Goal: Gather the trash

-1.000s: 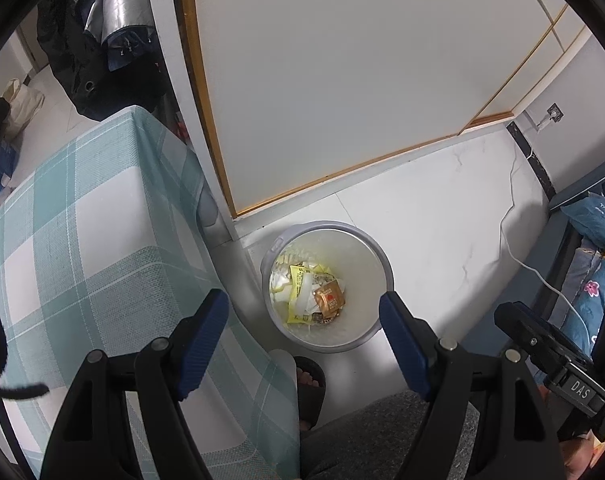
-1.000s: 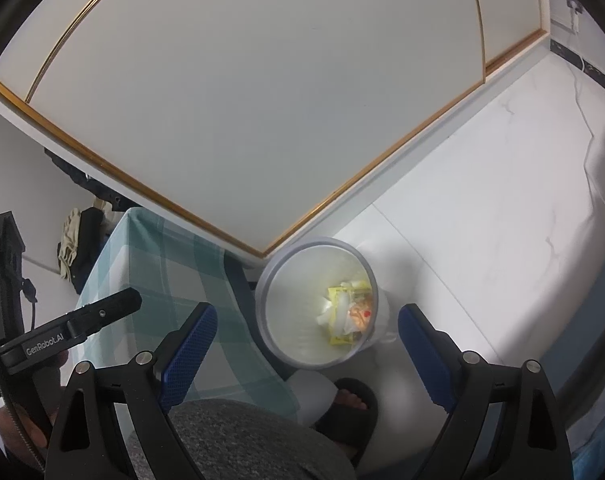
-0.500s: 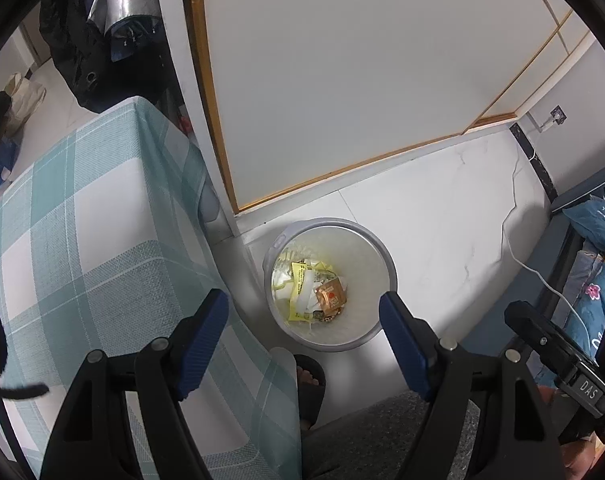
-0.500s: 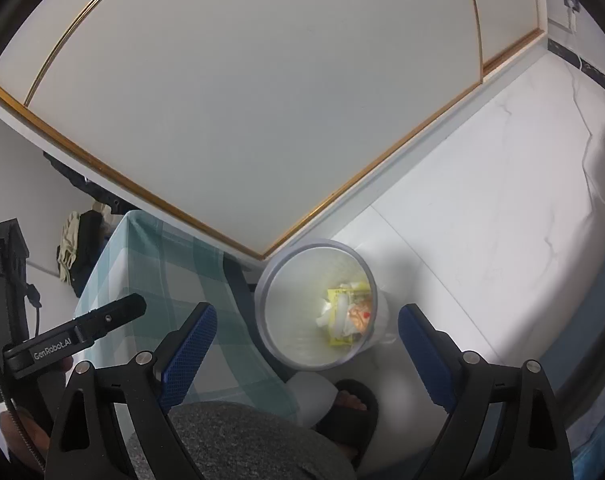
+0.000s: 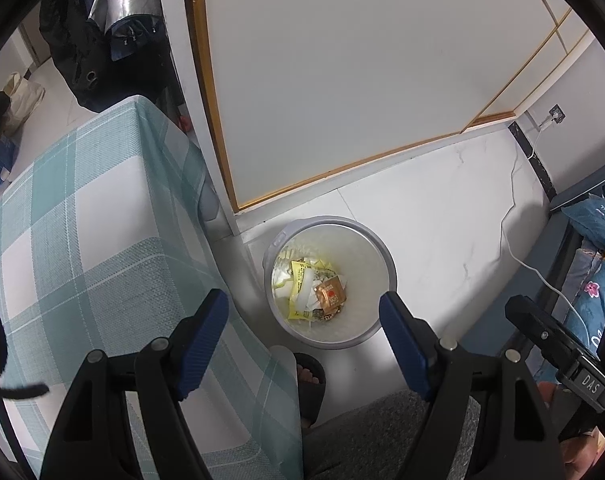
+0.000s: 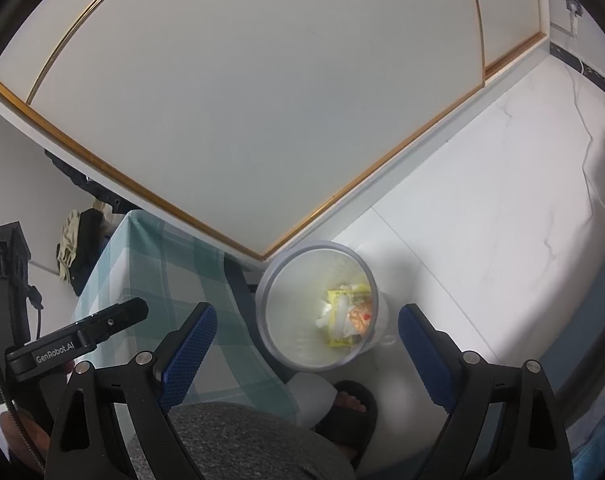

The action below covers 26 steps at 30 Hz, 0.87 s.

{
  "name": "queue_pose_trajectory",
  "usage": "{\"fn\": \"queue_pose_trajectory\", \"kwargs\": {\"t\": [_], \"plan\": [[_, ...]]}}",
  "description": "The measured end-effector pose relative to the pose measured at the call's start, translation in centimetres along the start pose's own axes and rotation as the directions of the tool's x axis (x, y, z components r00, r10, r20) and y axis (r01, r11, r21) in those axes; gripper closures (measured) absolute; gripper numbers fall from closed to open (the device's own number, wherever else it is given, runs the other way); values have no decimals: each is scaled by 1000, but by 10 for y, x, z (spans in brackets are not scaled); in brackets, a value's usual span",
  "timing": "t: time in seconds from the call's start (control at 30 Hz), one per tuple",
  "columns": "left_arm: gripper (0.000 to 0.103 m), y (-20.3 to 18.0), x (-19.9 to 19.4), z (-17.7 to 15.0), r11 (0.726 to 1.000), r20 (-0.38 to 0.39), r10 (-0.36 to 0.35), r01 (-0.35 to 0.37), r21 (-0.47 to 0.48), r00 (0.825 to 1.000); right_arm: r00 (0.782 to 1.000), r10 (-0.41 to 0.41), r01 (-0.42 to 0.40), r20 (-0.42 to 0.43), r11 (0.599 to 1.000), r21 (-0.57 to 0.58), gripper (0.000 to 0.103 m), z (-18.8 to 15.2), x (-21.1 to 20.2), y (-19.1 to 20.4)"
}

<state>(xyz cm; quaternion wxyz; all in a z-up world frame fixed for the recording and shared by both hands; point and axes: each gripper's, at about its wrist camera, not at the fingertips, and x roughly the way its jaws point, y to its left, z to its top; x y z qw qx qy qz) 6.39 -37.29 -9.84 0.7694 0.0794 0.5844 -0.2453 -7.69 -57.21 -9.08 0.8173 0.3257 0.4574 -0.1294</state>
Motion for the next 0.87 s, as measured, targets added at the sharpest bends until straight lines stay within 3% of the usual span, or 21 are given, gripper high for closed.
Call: {"fn": "queue_pose_trajectory", "kwargs": {"t": [0.47, 0.73, 0.87], "plan": [[28, 1, 2, -3, 1000, 2, -4, 4, 3, 1000, 1000, -4, 4, 0, 1000, 10, 11, 1, 2, -1], [28, 4, -4, -7, 1000, 70, -2, 2, 10, 998, 1000, -5, 5, -4, 1000, 16, 11, 1, 2, -3], [28, 10, -2, -6, 1000, 67, -19, 21, -17, 998, 1000, -9, 9, -7, 1000, 13, 11, 1, 3, -2]]}}
